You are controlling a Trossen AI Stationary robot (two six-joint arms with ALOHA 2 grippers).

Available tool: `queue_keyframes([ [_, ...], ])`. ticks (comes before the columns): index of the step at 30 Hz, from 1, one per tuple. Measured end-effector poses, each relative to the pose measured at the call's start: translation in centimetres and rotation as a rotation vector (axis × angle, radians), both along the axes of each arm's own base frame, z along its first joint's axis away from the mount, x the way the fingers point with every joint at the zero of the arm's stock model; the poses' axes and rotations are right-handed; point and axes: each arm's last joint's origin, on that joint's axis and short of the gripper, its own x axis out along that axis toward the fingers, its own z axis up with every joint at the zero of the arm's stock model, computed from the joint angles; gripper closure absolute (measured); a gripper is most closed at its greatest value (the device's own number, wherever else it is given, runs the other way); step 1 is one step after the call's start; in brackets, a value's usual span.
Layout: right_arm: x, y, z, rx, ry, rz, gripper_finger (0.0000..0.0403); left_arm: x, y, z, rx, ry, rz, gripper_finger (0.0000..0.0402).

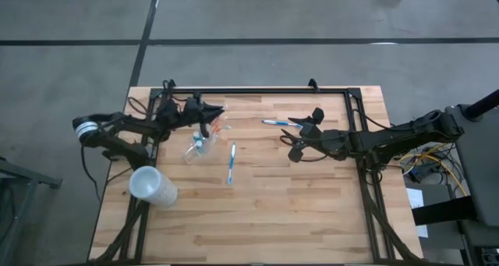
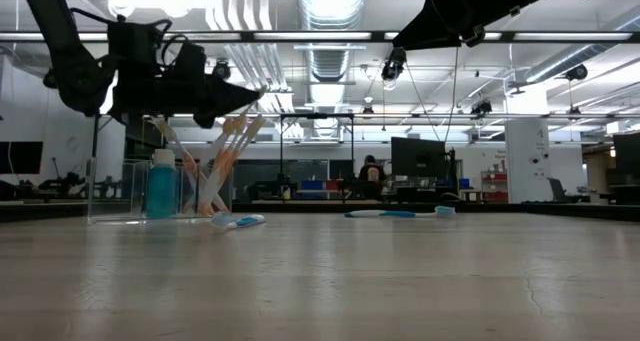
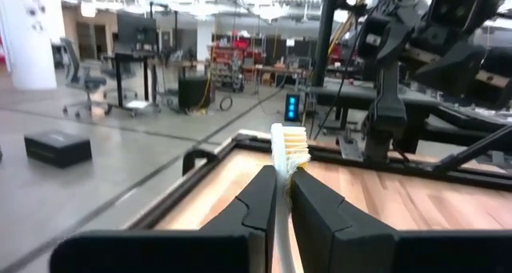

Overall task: Pick & Place toothbrushing station
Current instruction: Put the orange toothbrush into the transparent organizer

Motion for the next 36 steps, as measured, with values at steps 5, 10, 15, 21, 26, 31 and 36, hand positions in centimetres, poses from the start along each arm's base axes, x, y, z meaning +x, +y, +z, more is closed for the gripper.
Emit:
queue_keyframes([
  [5, 0.0, 0.0, 0.0, 0.0, 0.0, 0.0, 0.0193, 0.2, 0.1, -0.6, -0.036, 0.019, -0.011, 0.0367],
  [10, 0.0, 0.0, 0.0, 0.0, 0.0, 0.0, 0.0193, 0.1, -0.1, -0.6, -0.072, 0.009, -0.037, 0.0367],
  [15, 0.0, 0.0, 0.0, 0.0, 0.0, 0.0, 0.0193, -0.2, -0.3, -1.2, -0.125, 0.026, -0.042, 0.0365],
  [21, 0.0, 0.0, 0.0, 0.0, 0.0, 0.0, 0.0193, -0.7, -0.7, -1.6, -0.18, 0.029, -0.05, 0.0348],
  [26, 0.0, 0.0, 0.0, 0.0, 0.0, 0.0, 0.0193, -1.3, -1.2, -1.4, -0.196, 0.009, -0.066, 0.0338],
  [31, 0.0, 0.0, 0.0, 0.0, 0.0, 0.0, 0.0193, -2.1, -1.8, -1.3, -0.2, -0.001, -0.078, 0.0337],
  [36, 0.0, 0.0, 0.0, 0.0, 0.0, 0.0, 0.0193, -2.6, -2.2, -1.8, -0.223, 0.026, -0.075, 0.0333],
])
